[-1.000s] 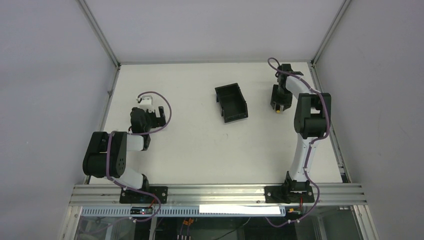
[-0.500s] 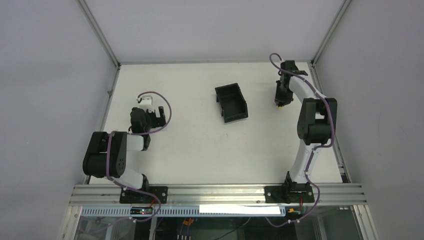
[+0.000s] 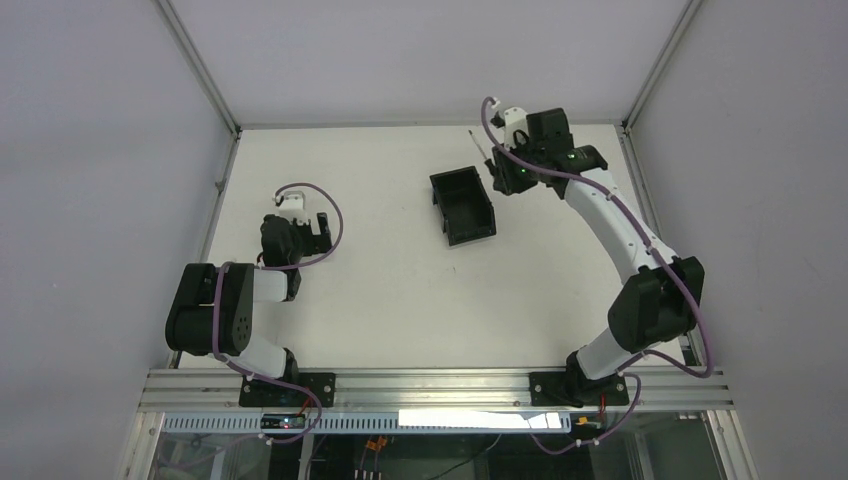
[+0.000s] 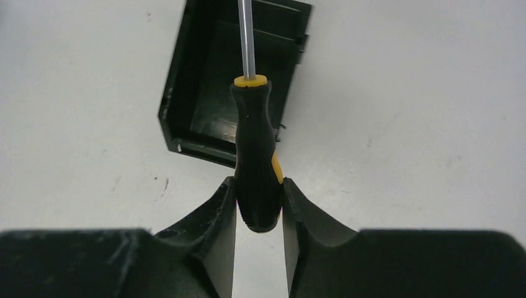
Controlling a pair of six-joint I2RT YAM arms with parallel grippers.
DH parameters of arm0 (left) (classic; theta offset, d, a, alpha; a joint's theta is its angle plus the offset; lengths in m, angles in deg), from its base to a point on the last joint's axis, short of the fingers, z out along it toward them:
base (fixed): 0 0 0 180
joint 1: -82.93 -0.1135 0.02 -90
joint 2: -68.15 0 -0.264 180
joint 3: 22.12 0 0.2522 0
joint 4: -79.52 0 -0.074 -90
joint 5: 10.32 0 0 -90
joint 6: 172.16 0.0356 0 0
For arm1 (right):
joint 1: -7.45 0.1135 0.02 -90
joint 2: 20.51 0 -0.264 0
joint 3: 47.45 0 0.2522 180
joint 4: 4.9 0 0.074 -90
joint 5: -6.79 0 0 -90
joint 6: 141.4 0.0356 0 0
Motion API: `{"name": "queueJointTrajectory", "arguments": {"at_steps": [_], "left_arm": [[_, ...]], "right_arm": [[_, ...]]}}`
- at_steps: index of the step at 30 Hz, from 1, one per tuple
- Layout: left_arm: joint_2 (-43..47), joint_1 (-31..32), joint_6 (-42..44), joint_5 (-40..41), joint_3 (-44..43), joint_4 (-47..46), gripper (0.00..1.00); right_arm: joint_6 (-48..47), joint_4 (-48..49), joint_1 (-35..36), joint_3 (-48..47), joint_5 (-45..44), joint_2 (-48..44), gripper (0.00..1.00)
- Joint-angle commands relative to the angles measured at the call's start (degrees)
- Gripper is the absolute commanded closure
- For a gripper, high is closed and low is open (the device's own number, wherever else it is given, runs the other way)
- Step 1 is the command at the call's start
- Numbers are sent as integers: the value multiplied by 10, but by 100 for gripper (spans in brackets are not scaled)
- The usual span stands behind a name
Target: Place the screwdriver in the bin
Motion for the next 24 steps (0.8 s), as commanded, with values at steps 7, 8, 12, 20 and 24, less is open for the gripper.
{"name": "queueJointTrajectory", "arguments": {"at_steps": [7, 8, 12, 20, 24], "left_arm": [[13, 1, -1, -2, 1, -16, 1], [13, 1, -1, -1, 1, -16, 1], [13, 1, -1, -1, 1, -16, 1], [13, 1, -1, -1, 1, -16, 1], [13, 1, -1, -1, 1, -15, 1]], "right_arm": [[-133, 70, 58, 41, 90, 52, 87], [-134, 74, 59, 39, 90, 62, 87], [-127, 75, 63, 25, 67, 105, 84], [-109, 94, 69, 16, 32, 163, 71], [-103, 99, 73, 14, 34, 169, 51]]}}
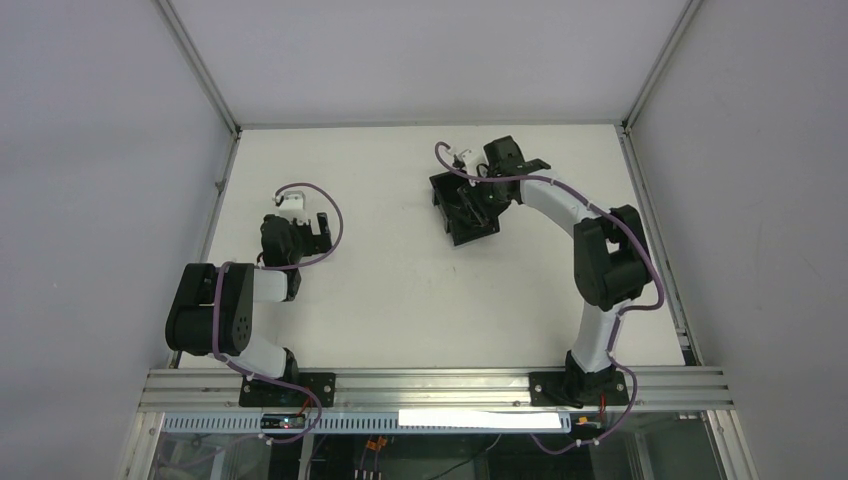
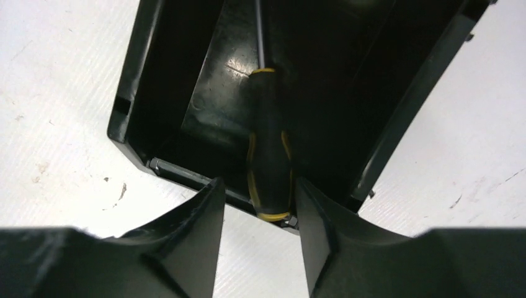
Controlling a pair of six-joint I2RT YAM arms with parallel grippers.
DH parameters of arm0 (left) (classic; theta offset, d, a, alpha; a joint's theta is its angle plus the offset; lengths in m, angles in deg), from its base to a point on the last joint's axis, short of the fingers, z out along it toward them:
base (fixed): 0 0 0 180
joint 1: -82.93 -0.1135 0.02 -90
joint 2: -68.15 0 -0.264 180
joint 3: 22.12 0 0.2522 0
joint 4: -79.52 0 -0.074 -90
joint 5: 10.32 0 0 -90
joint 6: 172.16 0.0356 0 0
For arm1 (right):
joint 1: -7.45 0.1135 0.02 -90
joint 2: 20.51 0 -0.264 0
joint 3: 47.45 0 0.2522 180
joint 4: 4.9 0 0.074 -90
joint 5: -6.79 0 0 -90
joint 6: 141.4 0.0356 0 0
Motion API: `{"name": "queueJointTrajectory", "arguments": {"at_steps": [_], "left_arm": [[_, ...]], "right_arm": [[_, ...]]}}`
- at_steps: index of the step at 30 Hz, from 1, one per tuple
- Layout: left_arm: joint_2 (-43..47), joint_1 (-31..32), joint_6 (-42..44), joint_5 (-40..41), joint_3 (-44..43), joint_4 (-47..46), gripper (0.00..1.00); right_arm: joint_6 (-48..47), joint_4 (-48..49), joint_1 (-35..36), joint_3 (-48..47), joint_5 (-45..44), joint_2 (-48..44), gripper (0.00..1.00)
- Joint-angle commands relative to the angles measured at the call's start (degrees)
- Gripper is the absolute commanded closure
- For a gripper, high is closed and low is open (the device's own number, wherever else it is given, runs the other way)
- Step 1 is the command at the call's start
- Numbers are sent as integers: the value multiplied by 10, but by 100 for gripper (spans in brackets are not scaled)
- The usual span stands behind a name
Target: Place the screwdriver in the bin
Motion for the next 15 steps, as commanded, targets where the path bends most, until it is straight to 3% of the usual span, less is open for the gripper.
{"name": "queueJointTrajectory", "arguments": {"at_steps": [1, 11, 15], "left_arm": [[12, 1, -1, -1, 1, -15, 1], [13, 1, -1, -1, 1, -16, 1], [13, 1, -1, -1, 1, -15, 1]], "right_arm": [[5, 36, 8, -28, 2, -7, 49], [86, 46, 17, -38, -11, -55, 32], [169, 41, 17, -47, -82, -89, 16]]}}
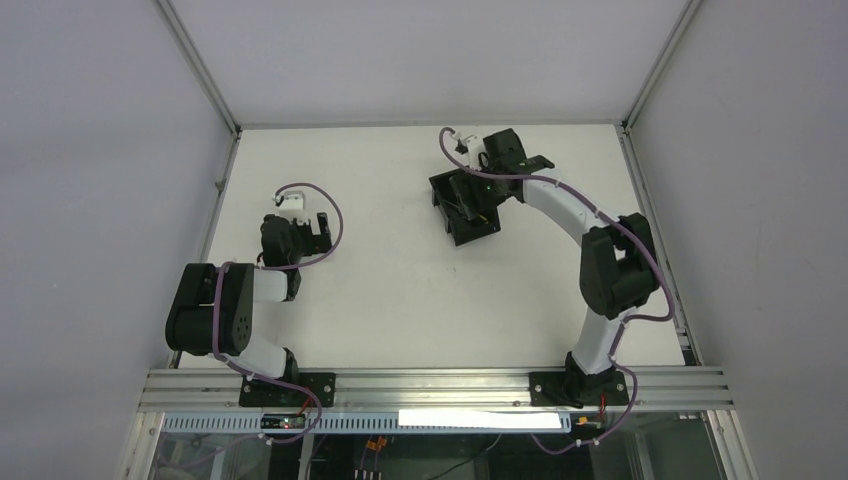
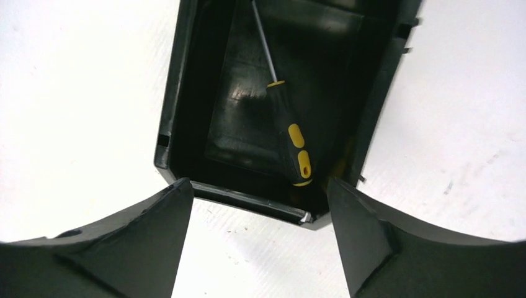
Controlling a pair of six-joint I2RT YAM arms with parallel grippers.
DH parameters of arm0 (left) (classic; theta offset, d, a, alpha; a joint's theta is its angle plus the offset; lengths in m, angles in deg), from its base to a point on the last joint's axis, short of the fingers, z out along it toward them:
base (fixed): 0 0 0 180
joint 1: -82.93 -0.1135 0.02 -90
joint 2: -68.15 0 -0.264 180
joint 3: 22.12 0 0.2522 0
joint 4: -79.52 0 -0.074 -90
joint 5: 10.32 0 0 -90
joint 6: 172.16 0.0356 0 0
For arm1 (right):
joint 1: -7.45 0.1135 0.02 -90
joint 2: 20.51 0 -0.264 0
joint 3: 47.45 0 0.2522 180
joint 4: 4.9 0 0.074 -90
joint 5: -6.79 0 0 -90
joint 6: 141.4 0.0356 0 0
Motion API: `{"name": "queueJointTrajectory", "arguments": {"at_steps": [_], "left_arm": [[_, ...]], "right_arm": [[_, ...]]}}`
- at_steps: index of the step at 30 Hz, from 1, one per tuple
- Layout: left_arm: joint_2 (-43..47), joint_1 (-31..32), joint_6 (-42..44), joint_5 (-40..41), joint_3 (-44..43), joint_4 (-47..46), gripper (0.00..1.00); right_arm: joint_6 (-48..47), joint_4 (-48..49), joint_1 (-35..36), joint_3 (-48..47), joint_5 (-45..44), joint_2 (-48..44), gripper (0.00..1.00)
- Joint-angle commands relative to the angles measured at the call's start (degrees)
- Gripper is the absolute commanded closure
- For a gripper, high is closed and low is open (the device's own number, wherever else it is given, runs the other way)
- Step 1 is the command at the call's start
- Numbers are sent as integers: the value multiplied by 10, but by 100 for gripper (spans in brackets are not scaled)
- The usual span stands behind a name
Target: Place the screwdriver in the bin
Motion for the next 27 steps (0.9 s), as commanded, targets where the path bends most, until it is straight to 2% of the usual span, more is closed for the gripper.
{"name": "queueJointTrajectory", "arguments": {"at_steps": [1, 3, 5, 8, 19, 27], "left_arm": [[13, 1, -1, -1, 1, -15, 1], [13, 1, -1, -1, 1, -16, 1], [13, 1, -1, -1, 0, -16, 1], [13, 1, -1, -1, 1, -15, 1], [13, 1, -1, -1, 1, -15, 1], [13, 1, -1, -1, 1, -15, 1]], "right_arm": [[116, 4, 2, -43, -96, -75, 10], [162, -28, -4, -60, -157, -78, 2], [207, -56, -17, -70, -196, -80, 1], [245, -78, -60, -66, -196, -82, 1], [236, -22, -230, 15, -181, -113, 1], [228, -25, -244, 22, -216, -125, 1]]}}
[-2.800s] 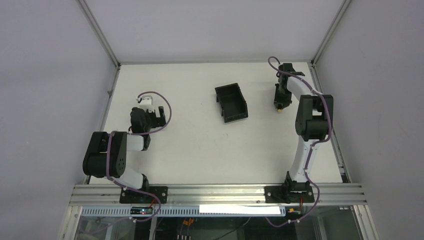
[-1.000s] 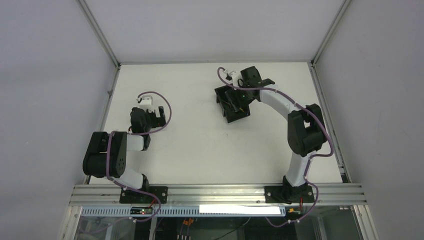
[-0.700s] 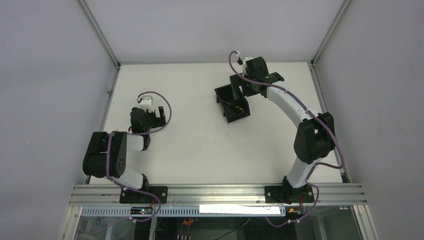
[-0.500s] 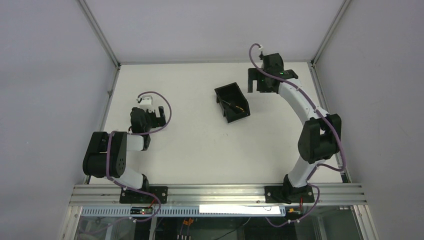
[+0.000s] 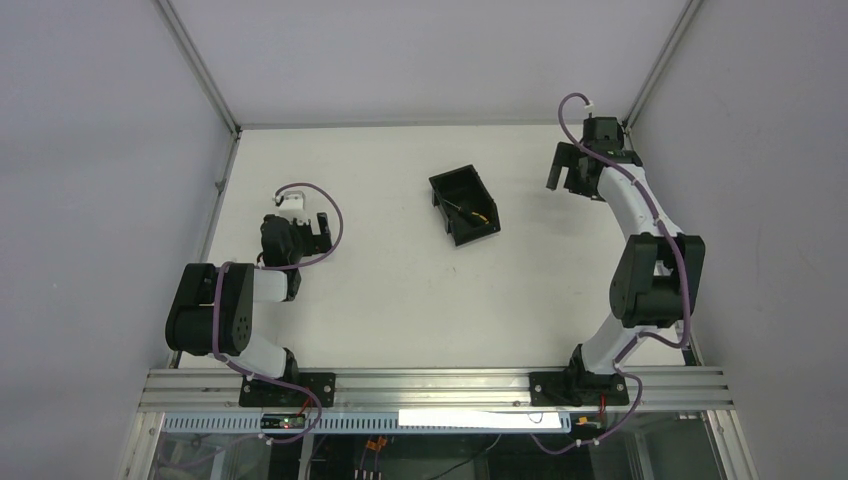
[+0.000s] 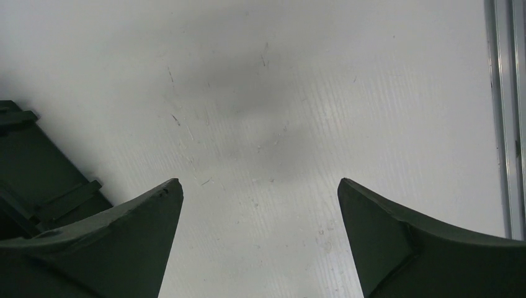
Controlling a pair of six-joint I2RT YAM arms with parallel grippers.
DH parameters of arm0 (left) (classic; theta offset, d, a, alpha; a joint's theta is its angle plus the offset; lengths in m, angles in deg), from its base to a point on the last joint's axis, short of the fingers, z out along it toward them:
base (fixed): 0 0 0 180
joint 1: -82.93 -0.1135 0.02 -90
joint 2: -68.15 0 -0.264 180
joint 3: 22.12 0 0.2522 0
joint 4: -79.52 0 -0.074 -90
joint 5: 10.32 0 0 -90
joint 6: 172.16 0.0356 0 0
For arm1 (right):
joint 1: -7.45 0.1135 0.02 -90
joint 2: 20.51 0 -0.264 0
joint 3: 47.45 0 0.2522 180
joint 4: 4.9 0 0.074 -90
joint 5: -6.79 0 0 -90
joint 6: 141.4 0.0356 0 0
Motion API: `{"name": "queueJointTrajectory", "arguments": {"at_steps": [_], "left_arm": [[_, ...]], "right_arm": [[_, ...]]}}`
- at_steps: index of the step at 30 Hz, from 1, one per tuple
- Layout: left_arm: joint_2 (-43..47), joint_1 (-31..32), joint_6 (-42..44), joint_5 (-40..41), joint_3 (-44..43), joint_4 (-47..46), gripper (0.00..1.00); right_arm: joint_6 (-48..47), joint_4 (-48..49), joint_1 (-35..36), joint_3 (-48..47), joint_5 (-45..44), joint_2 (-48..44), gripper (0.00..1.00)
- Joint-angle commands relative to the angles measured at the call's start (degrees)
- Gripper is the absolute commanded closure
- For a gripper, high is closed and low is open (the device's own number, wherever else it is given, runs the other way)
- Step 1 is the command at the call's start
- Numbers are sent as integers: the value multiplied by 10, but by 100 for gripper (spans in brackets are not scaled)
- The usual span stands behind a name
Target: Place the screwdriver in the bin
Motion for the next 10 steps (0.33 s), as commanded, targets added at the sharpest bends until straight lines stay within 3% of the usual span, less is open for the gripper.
{"name": "queueJointTrajectory", "arguments": {"at_steps": [1, 10], "left_arm": [[13, 1, -1, -1, 1, -16, 1], [14, 0, -1, -1, 1, -15, 1]], "right_arm": [[9, 29, 4, 6, -26, -47, 1], [20, 37, 4, 24, -28, -66, 1]]}}
